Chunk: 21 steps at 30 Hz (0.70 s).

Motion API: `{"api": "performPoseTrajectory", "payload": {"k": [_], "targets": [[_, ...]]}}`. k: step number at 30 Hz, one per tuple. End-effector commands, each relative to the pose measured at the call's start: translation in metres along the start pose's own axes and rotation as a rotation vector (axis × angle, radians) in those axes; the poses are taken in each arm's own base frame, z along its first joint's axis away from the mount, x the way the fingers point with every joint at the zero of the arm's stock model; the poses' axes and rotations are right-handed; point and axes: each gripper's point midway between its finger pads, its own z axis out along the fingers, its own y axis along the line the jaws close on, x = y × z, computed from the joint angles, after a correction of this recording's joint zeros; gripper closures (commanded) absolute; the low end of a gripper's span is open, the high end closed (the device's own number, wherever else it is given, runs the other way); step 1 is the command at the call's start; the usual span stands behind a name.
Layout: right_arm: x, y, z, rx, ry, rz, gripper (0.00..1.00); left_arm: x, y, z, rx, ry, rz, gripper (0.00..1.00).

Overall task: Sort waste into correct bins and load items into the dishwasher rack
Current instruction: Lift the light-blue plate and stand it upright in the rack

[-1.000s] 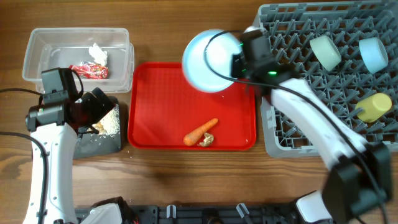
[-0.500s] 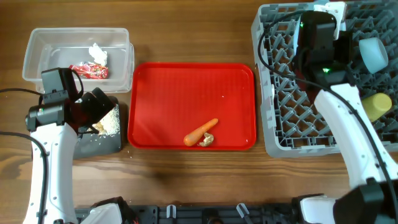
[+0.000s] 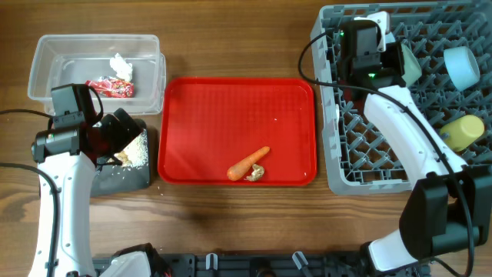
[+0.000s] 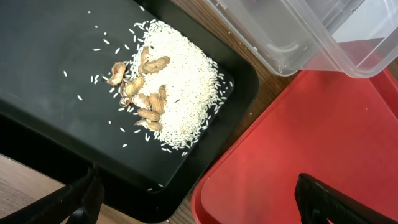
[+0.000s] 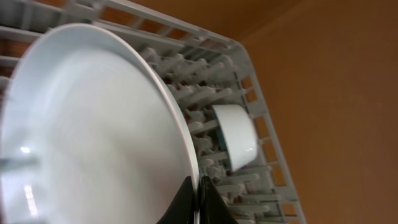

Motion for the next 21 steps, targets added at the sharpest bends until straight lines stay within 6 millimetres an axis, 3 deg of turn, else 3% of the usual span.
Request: {"api": "performPoseTrajectory", "payload": {"k": [1,3,4,6,8,11,14,17,21], "targets": [[-0.009,0.021,-0.009,-0.085,-0.032,0.054,0.96,-0.003,-0.001,-0.004,0.013,-0.013,-0.015,0.00],[-0.011,0.027,-0.015,-0.099,-0.042,0.049,0.95,-0.004,-0.001,-0.004,0.014,-0.016,-0.015,0.00],[-0.012,0.031,-0.018,-0.105,-0.047,0.061,0.90,-0.004,-0.001,-0.004,0.014,-0.016,-0.015,0.00],[-0.012,0.037,-0.024,-0.119,-0.050,0.062,0.63,-0.003,-0.001,-0.004,0.014,-0.015,-0.015,0.00],[-0.008,0.052,-0.033,-0.194,-0.041,0.051,0.43,-0.003,-0.001,-0.004,0.014,-0.016,-0.015,0.00],[-0.003,0.072,-0.048,-0.368,-0.020,0.090,0.41,-0.003,-0.001,-0.004,0.014,-0.016,-0.015,0.00],[-0.012,0.076,-0.073,-0.522,-0.047,0.156,0.39,-0.003,-0.001,-0.004,0.014,-0.015,-0.015,0.00],[-0.026,0.054,-0.110,-0.644,-0.118,0.239,0.35,-0.003,-0.001,-0.004,0.014,-0.016,-0.015,0.00],[-0.026,0.008,-0.133,-0.629,-0.165,0.310,0.34,-0.003,-0.003,-0.004,0.021,-0.012,-0.015,0.00]]}}
